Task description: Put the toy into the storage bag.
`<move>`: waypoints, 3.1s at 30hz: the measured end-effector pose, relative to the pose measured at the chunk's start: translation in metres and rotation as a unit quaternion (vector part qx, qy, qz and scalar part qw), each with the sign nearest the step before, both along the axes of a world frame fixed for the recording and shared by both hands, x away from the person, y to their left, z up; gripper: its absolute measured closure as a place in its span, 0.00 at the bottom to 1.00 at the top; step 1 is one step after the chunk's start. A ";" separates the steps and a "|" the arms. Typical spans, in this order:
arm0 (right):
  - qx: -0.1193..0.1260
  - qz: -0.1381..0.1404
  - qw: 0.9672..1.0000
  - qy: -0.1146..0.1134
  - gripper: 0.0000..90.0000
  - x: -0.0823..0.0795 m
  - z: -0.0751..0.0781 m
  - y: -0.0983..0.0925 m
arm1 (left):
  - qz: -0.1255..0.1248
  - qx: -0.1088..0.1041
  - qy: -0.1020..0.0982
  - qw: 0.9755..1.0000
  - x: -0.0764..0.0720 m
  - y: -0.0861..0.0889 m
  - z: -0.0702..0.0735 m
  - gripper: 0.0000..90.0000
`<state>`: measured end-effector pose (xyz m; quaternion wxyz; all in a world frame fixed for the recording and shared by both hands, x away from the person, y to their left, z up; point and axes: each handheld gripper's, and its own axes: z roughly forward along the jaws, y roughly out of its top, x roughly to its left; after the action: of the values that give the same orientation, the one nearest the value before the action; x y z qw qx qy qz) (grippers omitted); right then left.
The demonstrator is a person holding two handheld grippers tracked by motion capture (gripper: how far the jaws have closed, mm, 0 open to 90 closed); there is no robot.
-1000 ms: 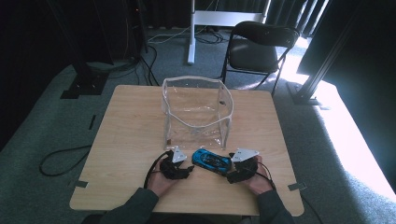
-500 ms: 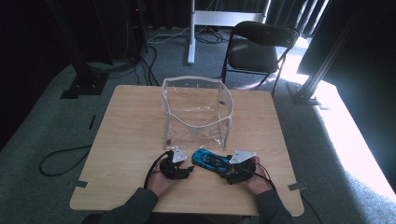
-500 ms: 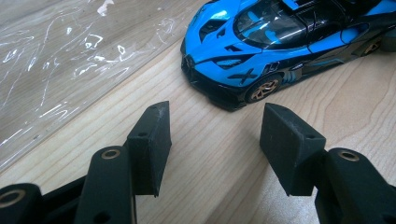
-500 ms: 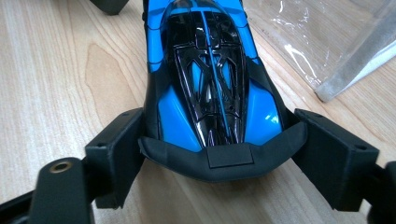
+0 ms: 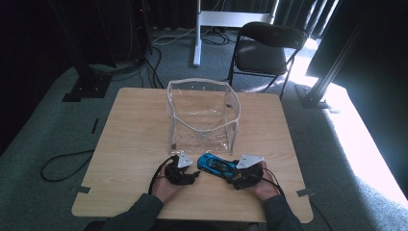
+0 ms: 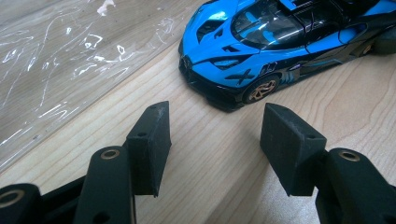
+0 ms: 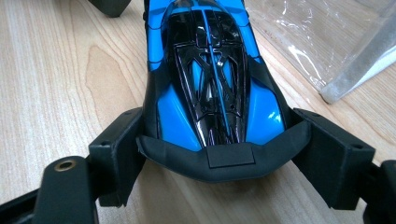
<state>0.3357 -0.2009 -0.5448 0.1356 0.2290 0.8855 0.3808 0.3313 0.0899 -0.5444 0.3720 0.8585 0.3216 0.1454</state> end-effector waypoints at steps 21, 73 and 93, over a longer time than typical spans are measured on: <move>0.009 0.005 1.000 0.004 0.26 0.000 0.000 -0.003 | -0.001 -0.001 0.001 1.000 0.000 0.000 0.000 0.47; 0.071 0.022 0.997 -0.032 0.27 -0.005 0.031 -0.008 | -0.003 0.000 0.001 1.000 0.000 -0.001 0.000 0.46; 0.132 0.001 0.991 0.032 0.27 0.004 0.010 -0.010 | -0.026 0.001 0.002 1.000 0.013 -0.019 0.000 0.43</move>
<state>0.3393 -0.2105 -0.5348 0.0757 0.2563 0.8317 0.4867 0.3438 0.0711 -0.5446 0.3737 0.8676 0.2996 0.1341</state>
